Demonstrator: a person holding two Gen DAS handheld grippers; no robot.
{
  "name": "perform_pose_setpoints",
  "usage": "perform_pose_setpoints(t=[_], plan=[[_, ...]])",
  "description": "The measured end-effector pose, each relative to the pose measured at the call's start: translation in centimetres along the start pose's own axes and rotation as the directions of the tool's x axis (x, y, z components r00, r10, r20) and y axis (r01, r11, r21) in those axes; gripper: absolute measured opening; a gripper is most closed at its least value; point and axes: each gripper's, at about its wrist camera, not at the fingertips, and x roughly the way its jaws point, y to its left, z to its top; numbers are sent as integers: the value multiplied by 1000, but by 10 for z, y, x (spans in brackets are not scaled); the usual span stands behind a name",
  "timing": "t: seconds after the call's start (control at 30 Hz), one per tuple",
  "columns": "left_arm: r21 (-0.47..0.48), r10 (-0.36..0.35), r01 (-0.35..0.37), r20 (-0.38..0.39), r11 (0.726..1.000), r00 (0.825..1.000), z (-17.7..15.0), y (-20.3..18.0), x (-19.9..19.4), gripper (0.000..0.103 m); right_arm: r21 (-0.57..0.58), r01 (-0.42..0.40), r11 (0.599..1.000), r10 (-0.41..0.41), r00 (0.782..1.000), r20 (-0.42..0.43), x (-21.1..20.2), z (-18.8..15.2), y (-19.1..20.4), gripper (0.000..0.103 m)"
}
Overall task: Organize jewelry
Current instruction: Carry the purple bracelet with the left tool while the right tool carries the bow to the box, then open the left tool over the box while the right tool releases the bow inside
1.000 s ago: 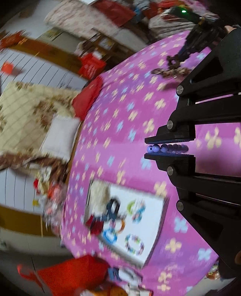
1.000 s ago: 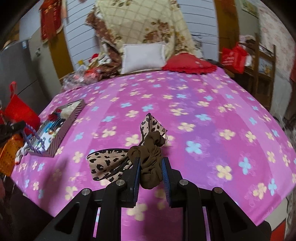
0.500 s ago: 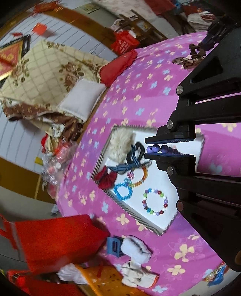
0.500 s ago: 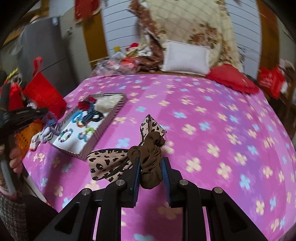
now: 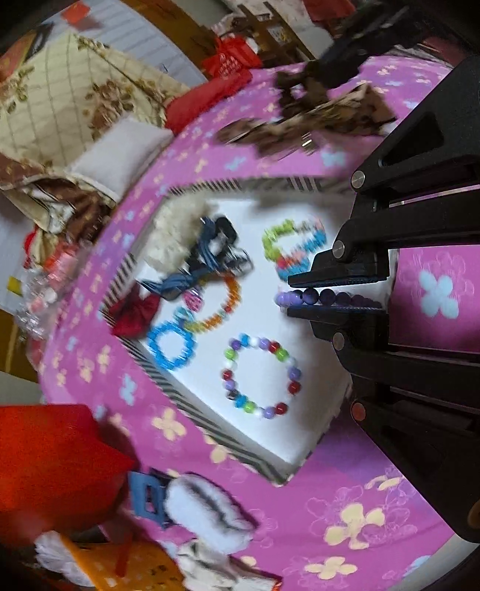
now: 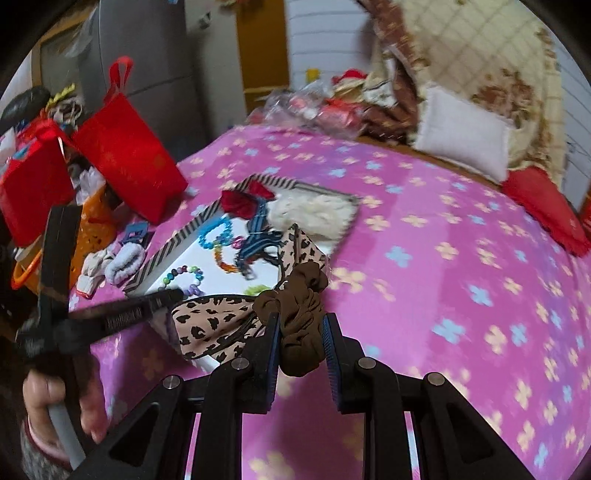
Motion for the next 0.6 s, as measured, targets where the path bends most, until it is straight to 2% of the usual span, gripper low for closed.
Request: perform_pose_setpoints(t=[0.17,0.3,0.47,0.53,0.6], plan=[[-5,33,-33,-28,999,999,-2,8,13,8,-23,19,1000,-21,998,-60,53,23,11,21],[-1,63,-63,-37,998,997,-3,10,19,8,-67,87,994,-94,989,-110,92,32,13,21],[-9,64,-65,-50,998,997,-2,12,23,8,-126,179,976,-194,974,-118,114,36,8,21],[-5,71,-71,-49,997,996,-2,12,22,8,-125,188,974,-203,972,-122,118,38,4,22],[-10,70,-71,-50,997,996,-2,12,23,8,-113,182,977,-196,972,-130,119,40,1,27]])
